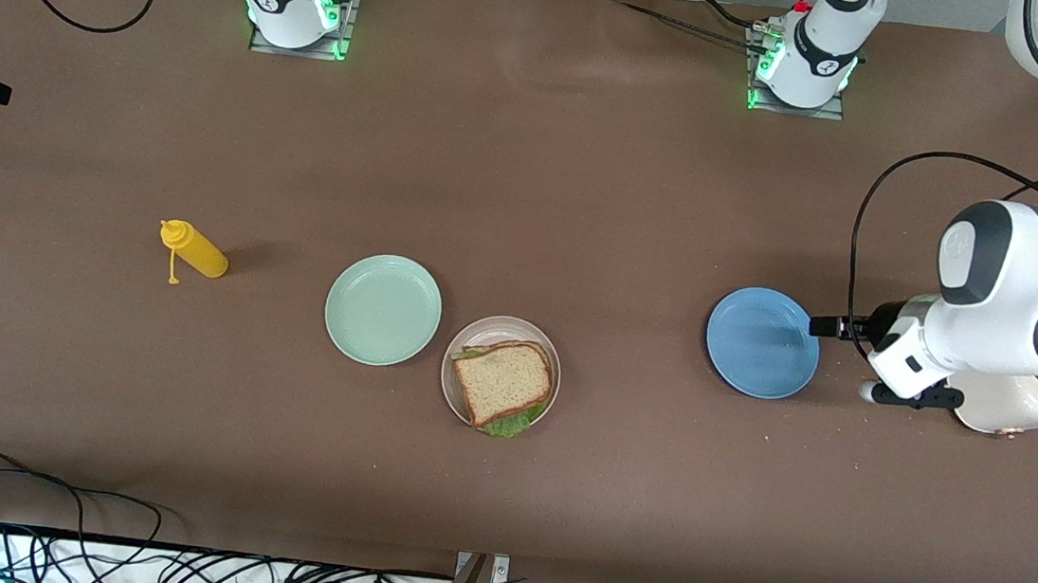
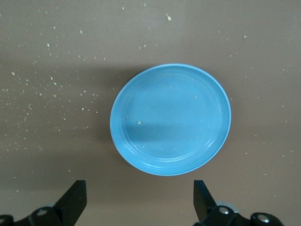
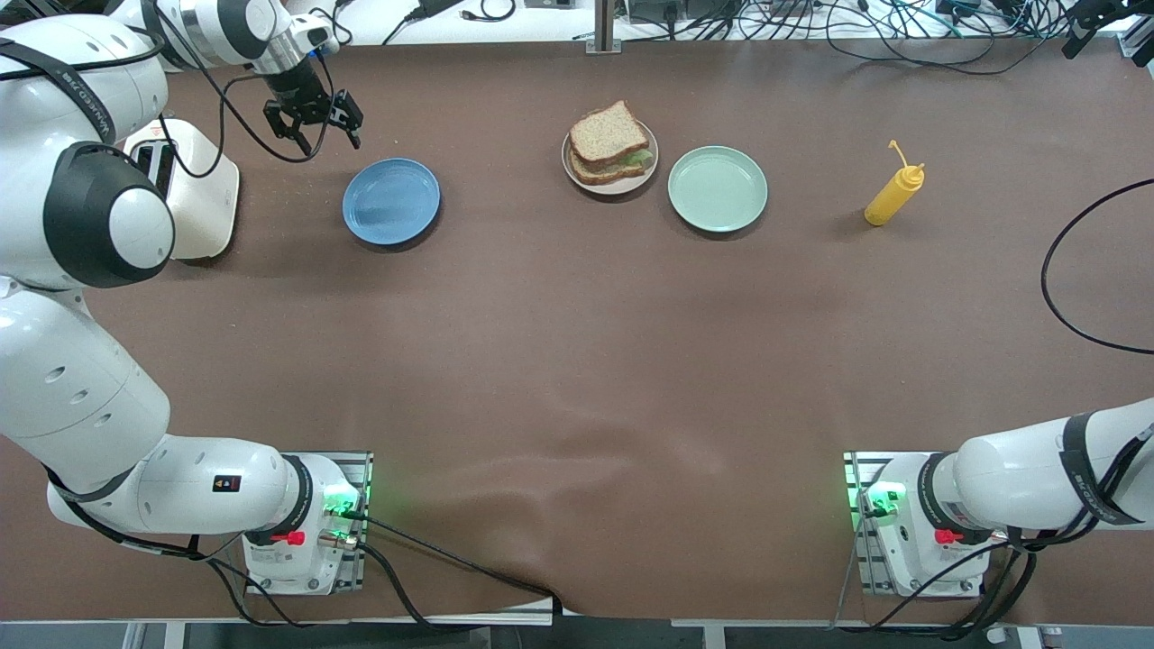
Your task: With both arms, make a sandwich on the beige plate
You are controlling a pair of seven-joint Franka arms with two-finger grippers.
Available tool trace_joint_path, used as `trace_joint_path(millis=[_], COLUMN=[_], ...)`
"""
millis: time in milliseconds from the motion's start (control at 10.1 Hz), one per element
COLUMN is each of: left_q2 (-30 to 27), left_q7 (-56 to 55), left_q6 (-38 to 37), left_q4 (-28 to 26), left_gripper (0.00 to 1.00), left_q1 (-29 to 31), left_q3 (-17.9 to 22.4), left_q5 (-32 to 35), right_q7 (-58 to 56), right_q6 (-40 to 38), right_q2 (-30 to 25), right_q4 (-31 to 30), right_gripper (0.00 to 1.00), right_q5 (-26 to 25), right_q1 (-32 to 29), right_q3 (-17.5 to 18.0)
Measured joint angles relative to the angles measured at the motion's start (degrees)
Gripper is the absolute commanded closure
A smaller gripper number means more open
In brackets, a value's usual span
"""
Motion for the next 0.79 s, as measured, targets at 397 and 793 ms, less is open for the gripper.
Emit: trace_joint_path(millis=[397, 793], left_q2=[-6.3, -10.8], left_q7=[1.1, 2.6], left_q6=[-1.3, -2.6], left_q4=[-3.1, -6.7], left_gripper=[0.0, 0.0], left_q1=[0.1, 1.4], left_q3=[-0.1, -0.1], left_q5=[4.5, 4.7], right_q7=[0.0, 0.0], right_q6=[0.0, 0.0], right_q2=[0.0, 0.0], right_q4=[0.0, 0.0], right_gripper=[0.0, 0.0], right_q5=[0.0, 0.0], right_q1=[0.0, 0.0], right_q3=[0.0, 0.0])
